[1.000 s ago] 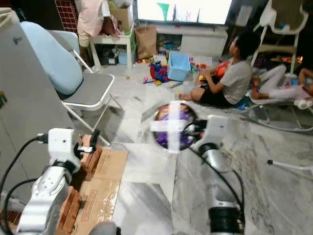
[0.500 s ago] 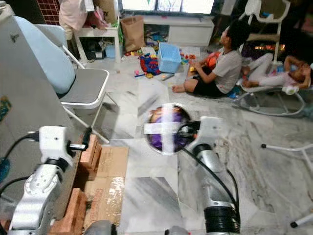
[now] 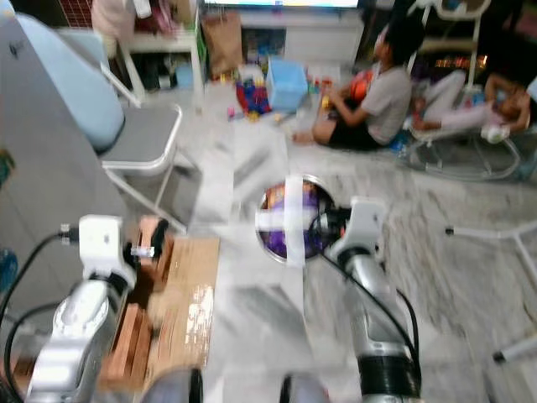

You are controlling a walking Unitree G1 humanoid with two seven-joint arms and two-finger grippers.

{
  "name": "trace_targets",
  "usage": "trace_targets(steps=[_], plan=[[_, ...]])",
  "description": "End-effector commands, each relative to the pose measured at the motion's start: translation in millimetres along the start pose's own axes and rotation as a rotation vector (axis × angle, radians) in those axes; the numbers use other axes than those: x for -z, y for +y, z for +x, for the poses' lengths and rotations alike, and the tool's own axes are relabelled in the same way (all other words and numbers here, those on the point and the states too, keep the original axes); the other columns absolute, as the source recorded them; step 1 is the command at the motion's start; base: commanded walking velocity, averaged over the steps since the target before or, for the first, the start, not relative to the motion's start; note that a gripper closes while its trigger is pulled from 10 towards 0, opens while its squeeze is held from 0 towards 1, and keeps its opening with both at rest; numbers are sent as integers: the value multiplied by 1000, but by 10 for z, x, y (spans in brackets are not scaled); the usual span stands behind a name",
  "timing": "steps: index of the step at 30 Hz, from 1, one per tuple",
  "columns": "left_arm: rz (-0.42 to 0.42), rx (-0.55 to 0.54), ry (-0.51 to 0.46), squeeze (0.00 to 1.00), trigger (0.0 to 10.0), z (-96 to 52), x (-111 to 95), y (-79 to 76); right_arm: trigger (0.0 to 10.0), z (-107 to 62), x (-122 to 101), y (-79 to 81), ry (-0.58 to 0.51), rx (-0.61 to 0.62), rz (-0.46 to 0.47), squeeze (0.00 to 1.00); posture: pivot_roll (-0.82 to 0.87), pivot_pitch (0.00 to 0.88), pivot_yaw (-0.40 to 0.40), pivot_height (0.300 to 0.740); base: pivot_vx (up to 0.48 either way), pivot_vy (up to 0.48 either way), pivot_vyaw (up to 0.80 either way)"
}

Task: Restocking fridge

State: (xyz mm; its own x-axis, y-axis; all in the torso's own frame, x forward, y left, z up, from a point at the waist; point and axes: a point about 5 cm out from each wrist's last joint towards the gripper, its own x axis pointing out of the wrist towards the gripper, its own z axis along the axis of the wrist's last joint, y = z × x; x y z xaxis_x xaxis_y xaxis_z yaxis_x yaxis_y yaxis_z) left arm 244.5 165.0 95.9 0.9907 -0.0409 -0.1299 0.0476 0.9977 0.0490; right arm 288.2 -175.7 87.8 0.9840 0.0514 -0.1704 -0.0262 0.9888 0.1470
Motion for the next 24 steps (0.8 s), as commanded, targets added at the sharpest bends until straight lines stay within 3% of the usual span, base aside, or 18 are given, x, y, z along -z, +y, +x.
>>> trace_targets(steps=[1,4,18,24], plan=[[-4,-5,5,0,10000,-11,-5,21,10000,13,-65,32,-26,-15,1,0,55,0,-38,740,-469,0,0],[-4,0,4,0,10000,-4,-9,15,10000,18,-69,36,-27,-18,-4,0,54,0,-39,740,-361,0,0],[4,-27,-8,0,10000,13,-17,67,10000,-2,-69,27,-31,-5,-4,0,51,0,-34,740,0,0,0],[22,-55,-14,0,10000,40,-13,104,10000,-16,-67,17,-38,0,-8,0,49,0,-32,740,0,449,458]])
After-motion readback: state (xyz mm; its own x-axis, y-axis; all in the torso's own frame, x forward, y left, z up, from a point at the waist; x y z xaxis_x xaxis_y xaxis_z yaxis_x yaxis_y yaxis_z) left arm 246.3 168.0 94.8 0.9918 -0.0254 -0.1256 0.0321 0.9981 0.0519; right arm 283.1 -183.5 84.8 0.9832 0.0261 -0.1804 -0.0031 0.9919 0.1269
